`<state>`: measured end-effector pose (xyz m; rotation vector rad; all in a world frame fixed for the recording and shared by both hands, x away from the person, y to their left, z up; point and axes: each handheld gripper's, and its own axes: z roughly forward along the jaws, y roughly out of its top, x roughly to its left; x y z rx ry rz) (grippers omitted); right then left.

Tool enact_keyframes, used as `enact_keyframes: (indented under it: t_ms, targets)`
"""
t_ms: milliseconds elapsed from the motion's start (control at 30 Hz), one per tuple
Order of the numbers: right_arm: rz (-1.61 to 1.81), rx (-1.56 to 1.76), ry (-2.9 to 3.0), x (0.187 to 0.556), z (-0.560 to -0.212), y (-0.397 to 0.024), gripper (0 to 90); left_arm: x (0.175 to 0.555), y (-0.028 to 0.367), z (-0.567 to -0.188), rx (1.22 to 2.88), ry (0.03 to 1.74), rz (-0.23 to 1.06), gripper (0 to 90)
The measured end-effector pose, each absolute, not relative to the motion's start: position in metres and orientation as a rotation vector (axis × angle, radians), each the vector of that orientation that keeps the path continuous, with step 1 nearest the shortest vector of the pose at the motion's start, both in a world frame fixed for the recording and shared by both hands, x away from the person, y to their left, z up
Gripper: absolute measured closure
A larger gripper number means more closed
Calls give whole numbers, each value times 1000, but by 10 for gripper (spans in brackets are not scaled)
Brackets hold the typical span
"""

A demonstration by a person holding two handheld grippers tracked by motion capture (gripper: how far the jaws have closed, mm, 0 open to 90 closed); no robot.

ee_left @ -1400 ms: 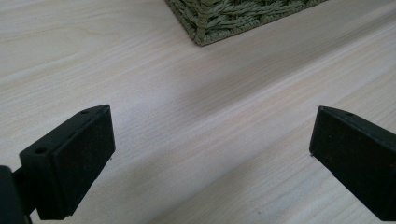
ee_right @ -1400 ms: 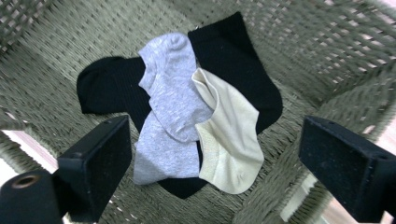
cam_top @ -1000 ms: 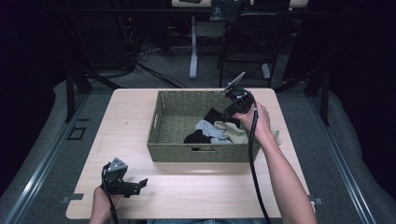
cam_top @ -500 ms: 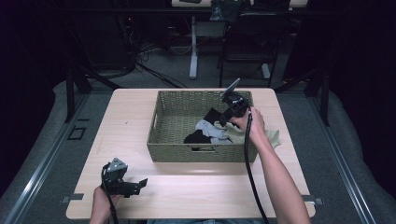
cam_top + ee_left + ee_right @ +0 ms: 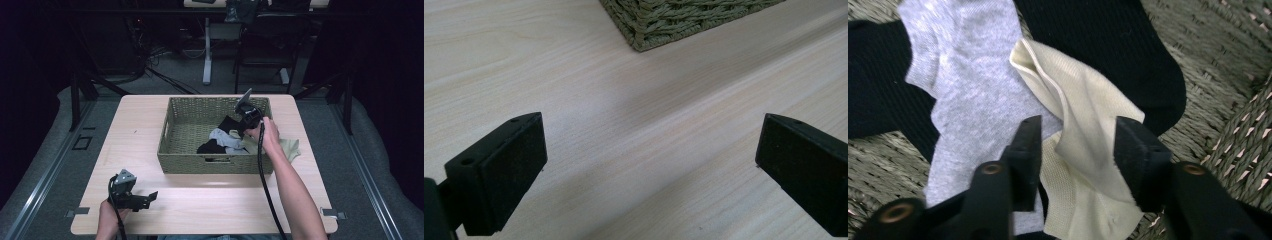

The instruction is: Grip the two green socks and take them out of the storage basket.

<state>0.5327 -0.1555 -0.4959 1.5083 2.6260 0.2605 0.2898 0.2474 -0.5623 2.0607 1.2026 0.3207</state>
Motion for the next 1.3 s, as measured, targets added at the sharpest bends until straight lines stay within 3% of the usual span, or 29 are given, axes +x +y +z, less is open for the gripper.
enact_keyframes:
  t_ms: [133, 200, 267, 500, 1300]
  targets:
    - [240, 1508, 2638, 533, -498, -156, 699, 290, 247, -562, 2063, 1201, 323, 1]
    - [244, 1515, 2626, 532, -499, -155, 813, 290, 247, -562, 2064, 1199, 323, 2]
    - [241, 1499, 2631, 532, -498, -156, 857, 290, 247, -562, 2064, 1200, 322, 2]
    - [223, 1475, 2625, 528, -490, -157, 871, 290, 247, -562, 2067, 1198, 326, 2]
    - [374, 1388, 2613, 507, -398, -164, 872, 290, 246, -562, 2071, 1202, 329, 2]
